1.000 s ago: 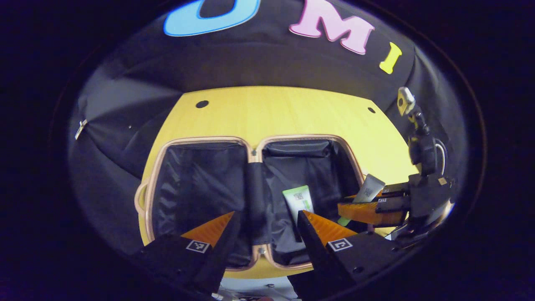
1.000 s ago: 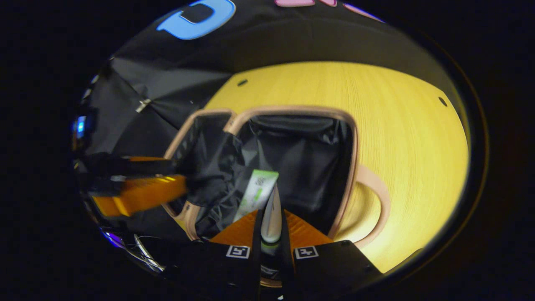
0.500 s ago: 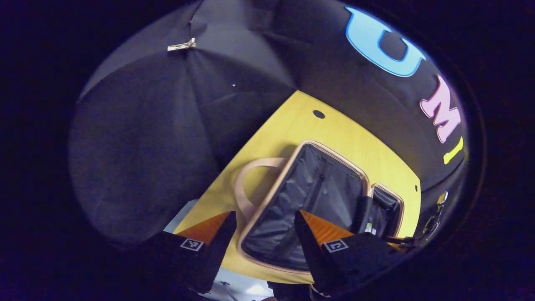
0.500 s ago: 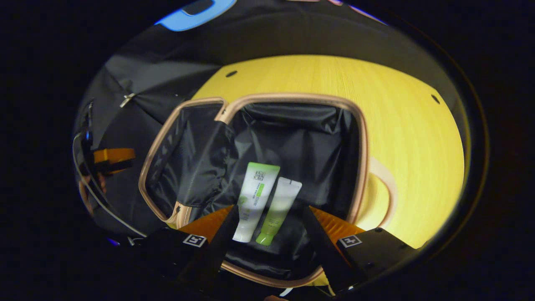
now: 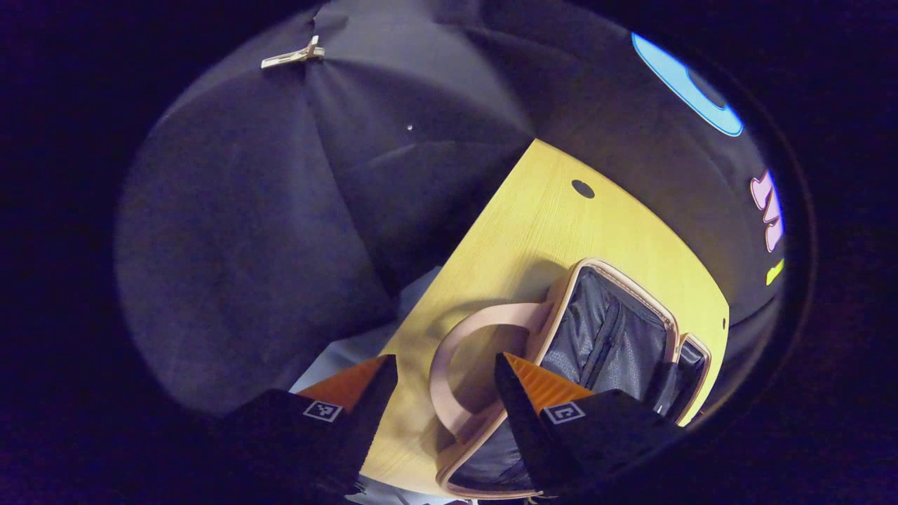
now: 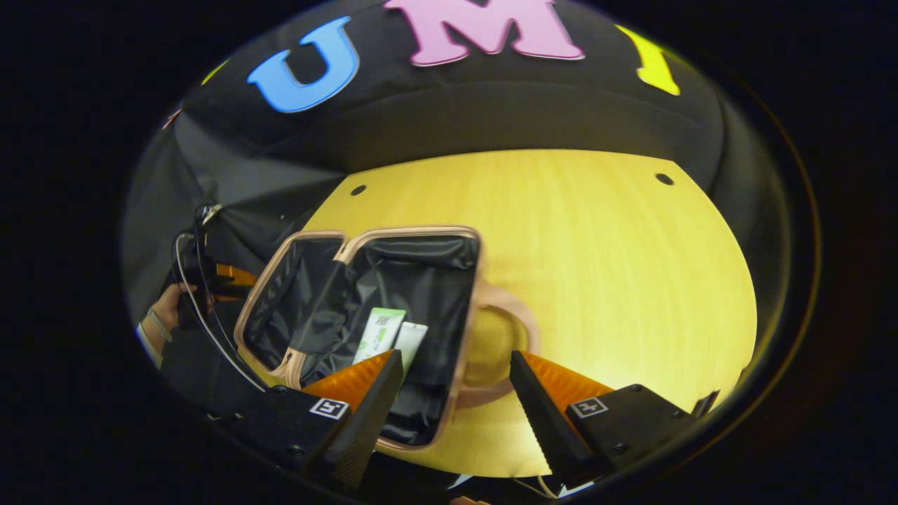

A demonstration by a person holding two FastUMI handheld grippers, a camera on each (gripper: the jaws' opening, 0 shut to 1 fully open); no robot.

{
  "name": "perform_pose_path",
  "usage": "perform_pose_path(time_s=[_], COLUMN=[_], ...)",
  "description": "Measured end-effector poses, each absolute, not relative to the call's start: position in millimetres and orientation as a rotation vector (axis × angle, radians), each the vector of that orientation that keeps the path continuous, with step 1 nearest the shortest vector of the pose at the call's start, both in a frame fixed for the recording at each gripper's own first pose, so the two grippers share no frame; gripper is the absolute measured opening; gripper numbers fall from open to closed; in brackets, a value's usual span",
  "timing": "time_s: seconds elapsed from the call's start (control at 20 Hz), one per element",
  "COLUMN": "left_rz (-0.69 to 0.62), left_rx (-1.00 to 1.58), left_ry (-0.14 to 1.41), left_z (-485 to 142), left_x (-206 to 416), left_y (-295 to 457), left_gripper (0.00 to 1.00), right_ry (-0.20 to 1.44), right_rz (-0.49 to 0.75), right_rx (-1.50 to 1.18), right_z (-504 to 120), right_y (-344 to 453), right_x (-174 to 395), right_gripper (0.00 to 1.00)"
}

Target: First open the suitcase, pack the skin care products into it, and then close the suitcase.

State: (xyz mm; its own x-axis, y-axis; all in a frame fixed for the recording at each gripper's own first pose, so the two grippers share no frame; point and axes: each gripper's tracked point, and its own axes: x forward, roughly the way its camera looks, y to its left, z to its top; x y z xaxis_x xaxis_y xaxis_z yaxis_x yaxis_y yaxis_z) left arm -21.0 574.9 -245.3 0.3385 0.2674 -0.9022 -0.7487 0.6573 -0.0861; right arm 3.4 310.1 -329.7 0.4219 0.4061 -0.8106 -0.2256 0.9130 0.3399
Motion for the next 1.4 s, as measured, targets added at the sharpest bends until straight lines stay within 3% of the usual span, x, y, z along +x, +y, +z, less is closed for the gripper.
perform_pose_path(time_s=[0.2, 0.25, 0.35, 0.6, 0.9, 1.15, 1.4], left_rz=[0.738, 0.729, 0.726, 0.664, 0.584, 0.473, 0.226], left_rx=[-0.566, -0.572, -0.490, -0.435, -0.403, -0.359, -0.232], left_ry=[1.125, 1.172, 1.202, 1.145, 0.940, 0.761, 0.654], left_z=[-280, -286, -290, -250, -135, -37, 20], left_x=[-24, -28, -27, -12, -9, 14, 70], left_y=[585, 581, 584, 569, 527, 434, 287], left_gripper=[0.88, 0.80, 0.23, 0.16, 0.11, 0.10, 0.10], right_ry=[1.047, 1.036, 1.017, 0.928, 0.736, 0.630, 0.532], right_rz=[0.319, 0.301, 0.275, 0.297, 0.434, 0.525, 0.601], right_rx=[0.180, 0.185, 0.201, 0.206, 0.113, 0.109, 0.068], right_z=[-327, -324, -319, -299, -252, -210, -171], right_y=[272, 265, 253, 246, 240, 217, 175], right_x=[11, 14, 18, 26, 46, 47, 37], right_gripper=[0.98, 0.98, 0.97, 0.97, 0.97, 0.97, 0.97])
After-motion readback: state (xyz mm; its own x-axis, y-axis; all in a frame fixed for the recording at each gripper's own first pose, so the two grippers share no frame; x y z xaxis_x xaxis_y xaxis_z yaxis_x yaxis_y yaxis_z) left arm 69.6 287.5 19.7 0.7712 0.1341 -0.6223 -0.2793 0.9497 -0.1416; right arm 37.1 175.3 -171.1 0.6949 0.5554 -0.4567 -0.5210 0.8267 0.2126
